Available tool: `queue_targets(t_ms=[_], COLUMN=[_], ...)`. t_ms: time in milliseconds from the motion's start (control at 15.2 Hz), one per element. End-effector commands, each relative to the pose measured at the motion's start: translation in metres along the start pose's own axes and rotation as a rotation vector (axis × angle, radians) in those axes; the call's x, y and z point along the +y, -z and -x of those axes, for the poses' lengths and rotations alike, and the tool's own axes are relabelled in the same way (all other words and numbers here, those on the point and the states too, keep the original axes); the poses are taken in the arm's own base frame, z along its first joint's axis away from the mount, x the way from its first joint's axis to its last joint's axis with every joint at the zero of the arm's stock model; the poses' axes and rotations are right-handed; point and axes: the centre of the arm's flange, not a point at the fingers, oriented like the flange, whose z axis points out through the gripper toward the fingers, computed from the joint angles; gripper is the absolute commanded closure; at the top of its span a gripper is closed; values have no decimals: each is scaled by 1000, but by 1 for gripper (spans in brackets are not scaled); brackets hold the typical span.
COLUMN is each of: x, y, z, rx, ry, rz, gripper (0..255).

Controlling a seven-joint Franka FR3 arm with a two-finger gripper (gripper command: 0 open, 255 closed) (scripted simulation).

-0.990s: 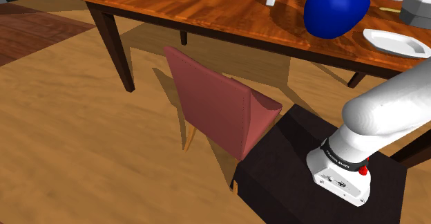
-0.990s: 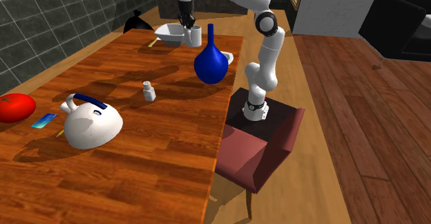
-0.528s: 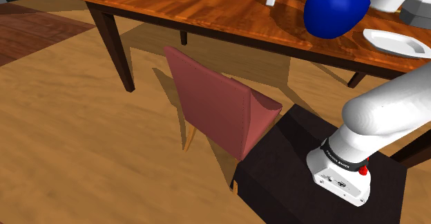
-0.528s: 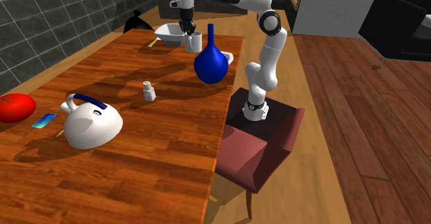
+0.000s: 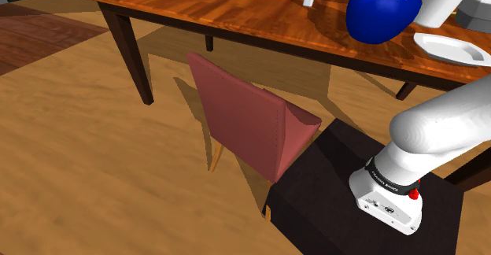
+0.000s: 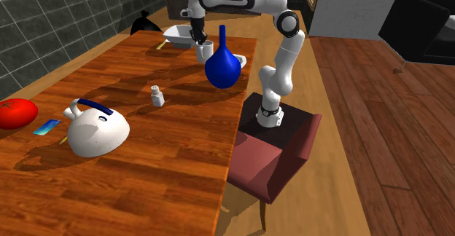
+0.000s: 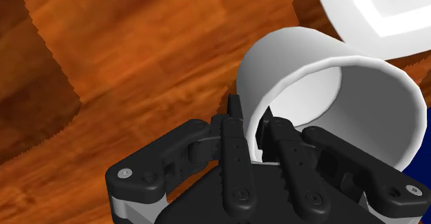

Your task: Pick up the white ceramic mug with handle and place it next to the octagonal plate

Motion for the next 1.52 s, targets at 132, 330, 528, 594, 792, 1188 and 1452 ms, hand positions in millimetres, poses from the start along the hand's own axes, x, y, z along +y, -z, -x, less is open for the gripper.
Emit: queue_targets(t_ms=[132, 330, 528, 594, 792, 1188, 1452], x=[1, 1, 1, 1, 1, 1, 1], y=[-21, -25, -25, -25, -25, -12, 25], z=[1, 2, 2, 2, 2, 2, 2], rx=[1, 1, 1, 1, 1, 1, 1], ry=[0, 0, 0, 0, 0, 0, 0], rz=[1, 1, 1, 1, 1, 1, 1], gripper=[255, 255, 255, 255, 0, 0, 0])
